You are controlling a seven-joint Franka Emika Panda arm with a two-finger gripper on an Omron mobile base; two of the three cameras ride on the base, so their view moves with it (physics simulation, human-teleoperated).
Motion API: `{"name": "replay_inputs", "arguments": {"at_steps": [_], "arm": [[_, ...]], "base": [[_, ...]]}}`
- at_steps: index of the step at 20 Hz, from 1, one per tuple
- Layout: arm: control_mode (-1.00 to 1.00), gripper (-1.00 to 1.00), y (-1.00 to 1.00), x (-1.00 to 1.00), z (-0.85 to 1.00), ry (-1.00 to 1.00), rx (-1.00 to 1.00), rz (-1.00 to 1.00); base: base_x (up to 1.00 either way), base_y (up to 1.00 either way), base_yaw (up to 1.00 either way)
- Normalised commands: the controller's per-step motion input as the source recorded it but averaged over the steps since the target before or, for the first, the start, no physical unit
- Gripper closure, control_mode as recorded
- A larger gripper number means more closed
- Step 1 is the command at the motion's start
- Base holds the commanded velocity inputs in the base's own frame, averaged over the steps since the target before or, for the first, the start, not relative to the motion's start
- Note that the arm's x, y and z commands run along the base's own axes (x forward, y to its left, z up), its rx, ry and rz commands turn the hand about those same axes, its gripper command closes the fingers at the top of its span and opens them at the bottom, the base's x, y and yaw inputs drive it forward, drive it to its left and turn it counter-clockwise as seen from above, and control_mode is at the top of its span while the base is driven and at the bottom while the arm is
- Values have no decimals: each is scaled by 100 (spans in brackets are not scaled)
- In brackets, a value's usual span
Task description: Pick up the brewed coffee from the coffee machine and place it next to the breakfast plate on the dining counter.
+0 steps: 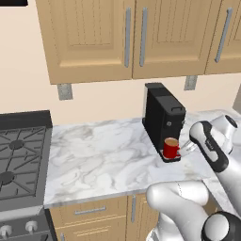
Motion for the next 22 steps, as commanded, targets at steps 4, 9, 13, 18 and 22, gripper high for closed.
{"name": "replay_inputs", "arguments": {"at_steps": [4, 9, 13, 18, 22], "arm": [[-100, -100, 0, 0, -22, -6, 0, 0], [-100, -100, 0, 0, -36, -18, 0, 2], [-100, -100, 0, 0, -38, -21, 2, 4], [-100, -100, -4, 0, -10, -14, 7, 6], [-100, -100, -2, 4, 0, -5, 12, 11]], "base": [[0, 0, 0], [0, 0, 0], [0, 0, 0], [0, 0, 0], [0, 0, 0]]}}
